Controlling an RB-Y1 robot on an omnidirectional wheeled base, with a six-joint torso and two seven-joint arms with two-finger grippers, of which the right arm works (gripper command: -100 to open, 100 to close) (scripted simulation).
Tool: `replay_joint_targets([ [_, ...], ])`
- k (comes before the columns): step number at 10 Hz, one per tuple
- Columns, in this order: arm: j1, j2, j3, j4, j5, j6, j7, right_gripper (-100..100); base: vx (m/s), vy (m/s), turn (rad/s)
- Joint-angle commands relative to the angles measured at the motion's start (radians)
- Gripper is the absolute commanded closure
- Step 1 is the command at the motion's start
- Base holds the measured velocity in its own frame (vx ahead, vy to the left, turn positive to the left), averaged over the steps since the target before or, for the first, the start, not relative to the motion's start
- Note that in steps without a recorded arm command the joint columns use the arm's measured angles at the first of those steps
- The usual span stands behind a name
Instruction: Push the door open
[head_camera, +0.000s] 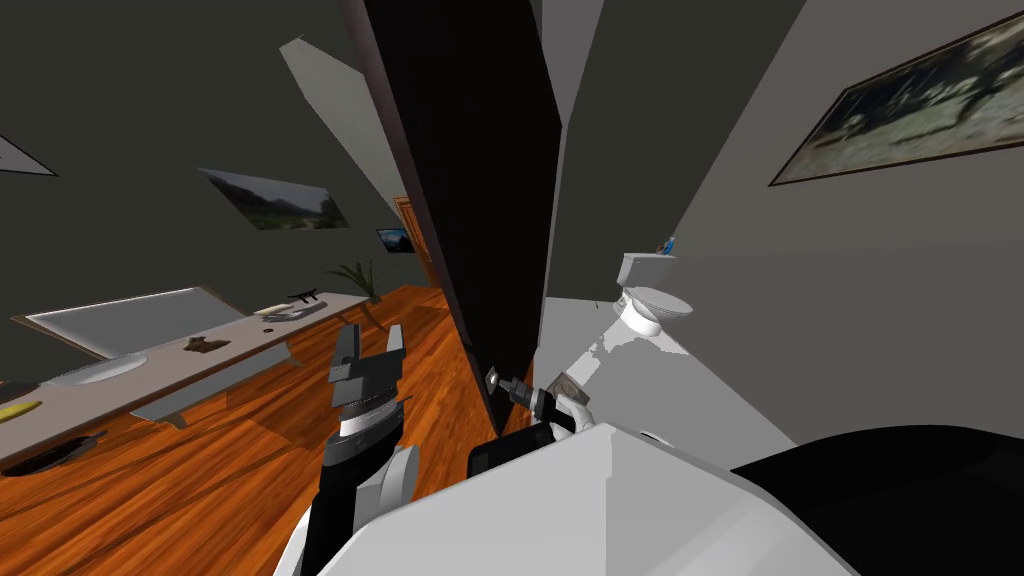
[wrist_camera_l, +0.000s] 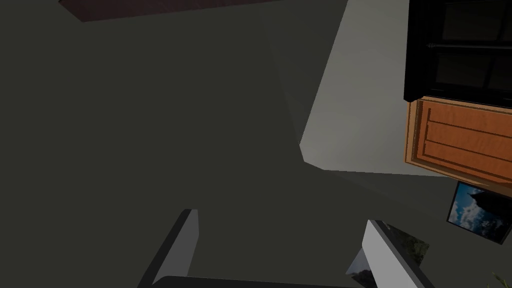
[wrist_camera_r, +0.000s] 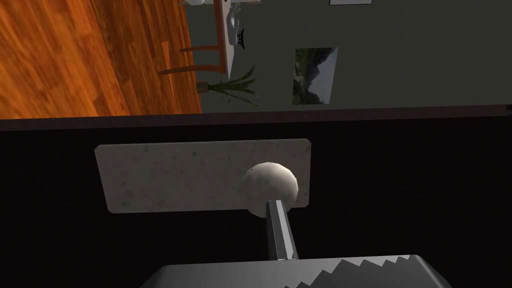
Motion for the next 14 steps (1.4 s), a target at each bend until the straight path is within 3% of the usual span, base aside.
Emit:
replay_joint_targets([
  [1,0.000,0.000,0.000,0.000,0.000,0.000,0.000,100,-0.019,-0.024,0.002],
  [4,0.000,0.000,0.000,0.000,0.000,0.000,0.000,100,-0.006,-0.007,0.000],
  [5,0.003,-0.003,-0.013,-0.001,-0.010,0.005,0.002,-100,-0.101,-0.058,-0.139],
  [9,0.001,-0.003,-0.026,0.008,-0.021,0.006,0.007,-100,-0.176,-0.093,-0.065],
  [14,-0.007,0.032,-0.039,0.029,-0.034,0.020,0.043,-100,0.149,0.144,0.049],
])
